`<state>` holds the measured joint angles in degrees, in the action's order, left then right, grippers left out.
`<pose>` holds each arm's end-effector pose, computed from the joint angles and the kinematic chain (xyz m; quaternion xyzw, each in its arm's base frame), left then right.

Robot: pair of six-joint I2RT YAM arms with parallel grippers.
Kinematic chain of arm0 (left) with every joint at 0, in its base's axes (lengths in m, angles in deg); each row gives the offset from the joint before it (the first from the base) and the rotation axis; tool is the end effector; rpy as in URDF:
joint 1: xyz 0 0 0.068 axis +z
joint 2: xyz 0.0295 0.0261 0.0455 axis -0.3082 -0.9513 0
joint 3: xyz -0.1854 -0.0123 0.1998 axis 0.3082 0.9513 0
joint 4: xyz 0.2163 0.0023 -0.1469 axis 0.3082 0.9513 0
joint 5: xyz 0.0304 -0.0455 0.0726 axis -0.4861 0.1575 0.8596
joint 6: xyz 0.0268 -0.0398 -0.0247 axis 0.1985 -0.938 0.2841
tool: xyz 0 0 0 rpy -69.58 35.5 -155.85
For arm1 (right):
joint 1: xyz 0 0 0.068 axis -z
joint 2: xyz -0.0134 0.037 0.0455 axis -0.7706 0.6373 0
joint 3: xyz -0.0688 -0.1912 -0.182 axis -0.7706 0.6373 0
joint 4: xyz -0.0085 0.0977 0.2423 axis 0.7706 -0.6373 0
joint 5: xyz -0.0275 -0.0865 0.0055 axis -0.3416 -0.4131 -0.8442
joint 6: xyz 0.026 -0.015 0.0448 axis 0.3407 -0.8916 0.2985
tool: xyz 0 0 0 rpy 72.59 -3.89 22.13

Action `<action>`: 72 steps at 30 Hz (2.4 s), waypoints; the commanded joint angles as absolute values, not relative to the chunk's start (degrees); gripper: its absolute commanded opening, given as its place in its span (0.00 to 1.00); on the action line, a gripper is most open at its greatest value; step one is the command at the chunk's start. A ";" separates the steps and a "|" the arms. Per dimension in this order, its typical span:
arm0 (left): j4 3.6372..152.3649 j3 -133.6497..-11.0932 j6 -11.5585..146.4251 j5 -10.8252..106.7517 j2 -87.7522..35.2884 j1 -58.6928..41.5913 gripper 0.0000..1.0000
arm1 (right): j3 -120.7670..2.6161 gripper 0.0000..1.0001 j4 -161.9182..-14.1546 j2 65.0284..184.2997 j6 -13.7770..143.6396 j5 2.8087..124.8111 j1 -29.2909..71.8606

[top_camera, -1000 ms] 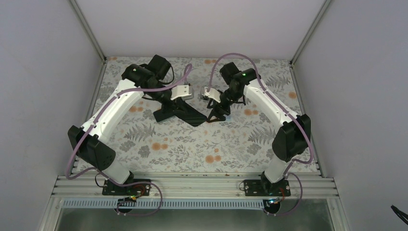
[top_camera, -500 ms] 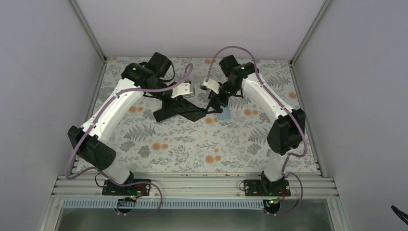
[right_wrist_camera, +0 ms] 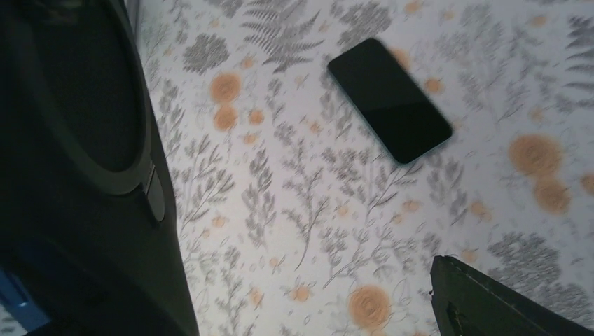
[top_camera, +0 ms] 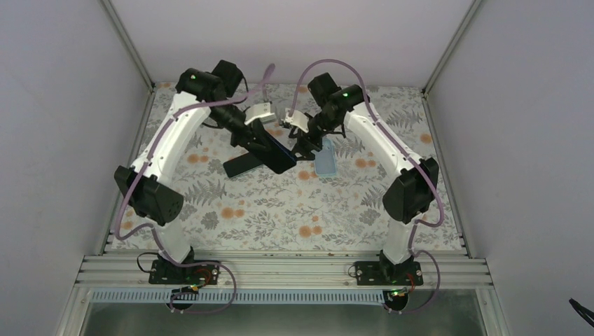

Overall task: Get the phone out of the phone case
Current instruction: Remove the phone case from the phone.

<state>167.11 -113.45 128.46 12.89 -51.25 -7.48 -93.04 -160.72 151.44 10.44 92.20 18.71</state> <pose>0.2790 -0.1597 0.3899 0.5999 0.7000 -0.3310 0.2012 0.3093 0.2155 0.3347 -0.6376 0.6907 0.2811 0.1935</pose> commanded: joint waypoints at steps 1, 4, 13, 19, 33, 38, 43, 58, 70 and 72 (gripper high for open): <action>157.83 -124.34 126.34 -5.22 -57.16 -4.30 0.02 | -94.71 0.90 -149.26 147.73 17.47 106.70 11.17; 156.70 -126.41 125.08 -4.27 -58.49 -4.01 0.02 | -92.89 0.90 -141.15 145.08 23.00 109.04 11.12; 142.70 -119.60 117.13 1.85 -55.80 -3.48 0.02 | -106.54 0.86 -152.35 151.17 22.03 122.66 7.23; 140.69 -120.36 115.11 1.40 -55.95 -4.37 0.02 | -109.39 0.83 -153.52 153.05 22.95 126.77 4.18; 145.05 -129.93 114.25 3.66 -58.31 -3.23 0.02 | -101.84 0.22 -156.40 149.80 18.68 120.34 1.80; 150.87 -131.93 116.05 5.52 -57.75 -3.20 0.12 | -91.72 0.03 -145.78 143.13 24.16 117.91 6.50; 157.81 -129.76 119.12 5.59 -55.33 -3.23 0.42 | -90.58 0.04 -143.61 141.79 27.37 117.71 14.00; 131.62 -106.63 112.83 46.77 -28.87 -5.27 1.00 | -90.82 0.03 -138.31 141.59 36.91 107.82 29.77; 80.66 -70.69 119.99 78.29 -31.30 -27.64 1.00 | -96.13 0.03 -121.78 146.53 58.16 88.37 30.72; 81.18 -73.61 116.68 74.90 -33.71 -27.75 1.00 | -97.45 0.04 -121.53 147.67 58.27 86.99 30.72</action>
<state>93.82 -67.82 121.38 74.05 -34.31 -27.46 -94.11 -128.06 145.91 53.23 91.59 30.27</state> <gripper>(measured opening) 0.999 0.058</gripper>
